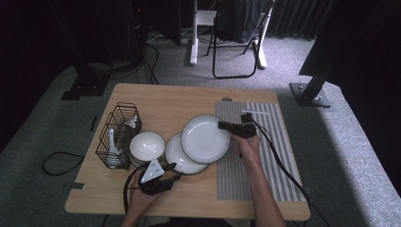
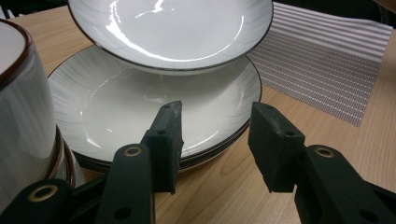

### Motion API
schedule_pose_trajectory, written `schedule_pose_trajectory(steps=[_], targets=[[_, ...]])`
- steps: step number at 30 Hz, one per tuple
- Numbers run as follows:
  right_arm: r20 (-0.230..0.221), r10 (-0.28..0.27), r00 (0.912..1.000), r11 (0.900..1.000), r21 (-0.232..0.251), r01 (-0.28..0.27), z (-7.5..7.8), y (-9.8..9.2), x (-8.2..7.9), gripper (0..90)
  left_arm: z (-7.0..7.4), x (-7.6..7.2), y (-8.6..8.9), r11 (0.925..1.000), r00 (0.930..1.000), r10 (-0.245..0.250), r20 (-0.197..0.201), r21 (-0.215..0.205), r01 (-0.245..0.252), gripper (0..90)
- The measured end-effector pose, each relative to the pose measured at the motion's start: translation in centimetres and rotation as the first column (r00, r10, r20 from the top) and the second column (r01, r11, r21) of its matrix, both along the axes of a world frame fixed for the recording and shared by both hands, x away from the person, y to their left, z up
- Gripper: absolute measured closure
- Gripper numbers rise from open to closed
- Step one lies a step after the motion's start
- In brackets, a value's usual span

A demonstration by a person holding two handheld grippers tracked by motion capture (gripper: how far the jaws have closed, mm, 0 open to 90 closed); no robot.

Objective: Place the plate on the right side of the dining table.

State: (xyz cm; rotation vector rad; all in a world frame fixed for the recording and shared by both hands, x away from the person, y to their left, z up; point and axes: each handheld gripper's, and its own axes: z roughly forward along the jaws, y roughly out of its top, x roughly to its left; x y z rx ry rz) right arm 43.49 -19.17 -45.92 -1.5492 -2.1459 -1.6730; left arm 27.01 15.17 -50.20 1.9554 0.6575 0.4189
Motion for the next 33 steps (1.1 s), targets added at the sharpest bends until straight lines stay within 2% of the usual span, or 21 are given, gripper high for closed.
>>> schedule_pose_trajectory(steps=[11, 33], targets=[[-0.006, -0.027, 0.9996, 0.999, 0.027, 0.027, 0.1, -1.5, -0.2, 81.2, -0.2, 0.0, -0.2, 0.9999, 1.0000, -0.003, -0.004, 0.014, 0.003, 55.8], [0.016, -0.075, 0.9970, 0.996, 0.045, 0.075, 1.5, -3.9, -0.6, 81.1, -0.3, 0.0, -0.2, 0.9994, 0.9999, 0.010, 0.005, 0.032, -0.010, 55.1]])
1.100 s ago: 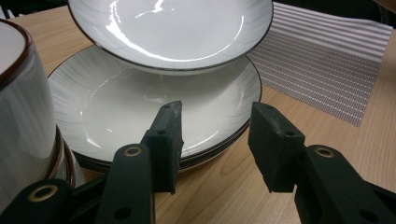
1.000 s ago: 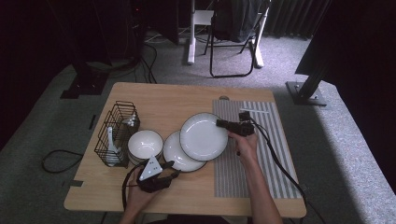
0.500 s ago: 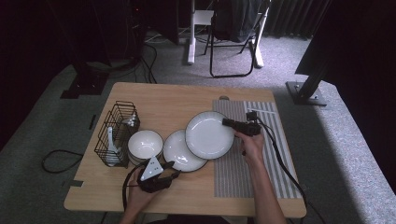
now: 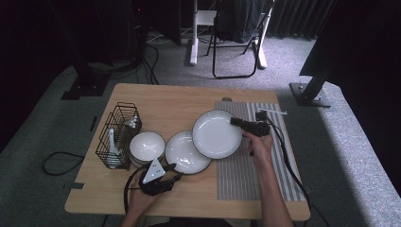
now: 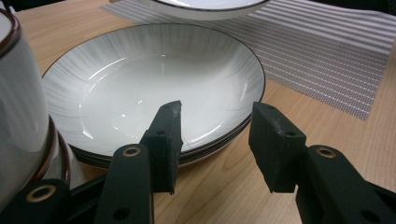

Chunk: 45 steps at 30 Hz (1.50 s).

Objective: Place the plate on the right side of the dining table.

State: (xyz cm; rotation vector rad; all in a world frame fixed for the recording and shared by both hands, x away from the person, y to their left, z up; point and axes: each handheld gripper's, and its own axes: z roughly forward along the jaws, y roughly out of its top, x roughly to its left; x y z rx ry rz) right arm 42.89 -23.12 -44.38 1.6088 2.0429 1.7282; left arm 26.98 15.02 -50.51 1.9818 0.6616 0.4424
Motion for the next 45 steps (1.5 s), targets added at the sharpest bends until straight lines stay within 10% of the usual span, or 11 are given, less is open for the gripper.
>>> schedule_pose_trajectory(steps=[45], targets=[[-0.001, -0.125, 0.9921, 0.992, 0.005, 0.125, -0.5, -6.2, -1.4, 80.7, -0.1, -0.1, -0.2, 0.9995, 1.0000, -0.001, 0.003, 0.031, 0.001, 55.2]])
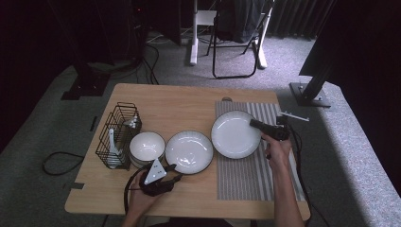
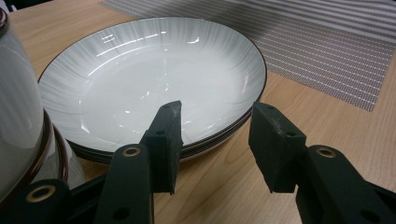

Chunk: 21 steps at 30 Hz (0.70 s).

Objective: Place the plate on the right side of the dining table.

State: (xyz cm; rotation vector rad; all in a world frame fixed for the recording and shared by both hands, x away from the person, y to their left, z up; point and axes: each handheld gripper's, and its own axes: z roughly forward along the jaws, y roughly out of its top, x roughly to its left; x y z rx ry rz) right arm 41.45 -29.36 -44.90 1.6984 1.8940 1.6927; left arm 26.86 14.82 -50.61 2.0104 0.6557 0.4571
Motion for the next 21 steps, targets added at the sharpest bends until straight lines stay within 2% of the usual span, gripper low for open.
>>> schedule_pose_trajectory(steps=[9, 21], targets=[[-0.008, -0.020, 0.9998, 1.000, -0.012, 0.020, -0.4, -0.7, -0.2, 80.7, 0.0, 0.0, 0.0, 1.0000, 1.0000, 0.000, 0.002, 0.003, 0.000, 55.4], [-0.031, -0.059, 0.9978, 0.998, -0.013, 0.059, -2.1, -2.2, -0.6, 80.5, -0.1, 0.0, -0.1, 1.0000, 1.0000, -0.003, -0.002, 0.003, 0.003, 55.4]])
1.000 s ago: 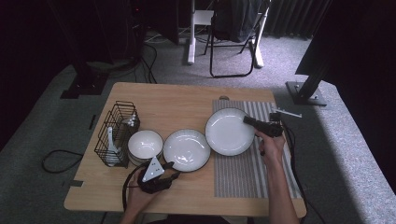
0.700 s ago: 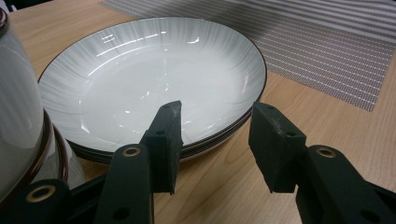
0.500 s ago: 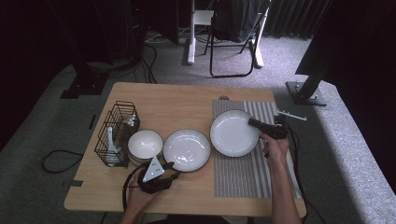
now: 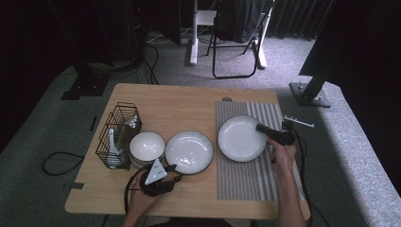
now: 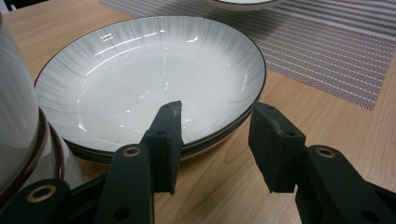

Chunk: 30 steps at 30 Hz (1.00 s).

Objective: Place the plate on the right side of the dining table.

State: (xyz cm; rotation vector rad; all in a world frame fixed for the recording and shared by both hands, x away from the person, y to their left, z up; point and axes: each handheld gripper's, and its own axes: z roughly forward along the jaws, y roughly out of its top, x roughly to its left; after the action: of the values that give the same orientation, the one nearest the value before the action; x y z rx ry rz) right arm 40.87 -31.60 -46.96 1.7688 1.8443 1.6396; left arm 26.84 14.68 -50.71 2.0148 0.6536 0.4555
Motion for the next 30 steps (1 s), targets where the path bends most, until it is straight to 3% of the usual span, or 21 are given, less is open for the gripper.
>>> schedule_pose_trajectory(steps=[14, 30], targets=[[-0.025, -0.053, 0.9983, 0.998, 0.014, 0.053, -1.6, -2.1, -0.3, 80.4, -0.1, 0.0, -0.1, 1.0000, 1.0000, -0.003, -0.006, 0.001, 0.003, 55.4], [-0.060, -0.086, 0.9945, 0.996, 0.013, 0.087, -3.3, -3.0, 0.0, 80.7, -0.1, 0.0, -0.2, 1.0000, 1.0000, -0.006, -0.005, 0.002, 0.006, 55.3]])
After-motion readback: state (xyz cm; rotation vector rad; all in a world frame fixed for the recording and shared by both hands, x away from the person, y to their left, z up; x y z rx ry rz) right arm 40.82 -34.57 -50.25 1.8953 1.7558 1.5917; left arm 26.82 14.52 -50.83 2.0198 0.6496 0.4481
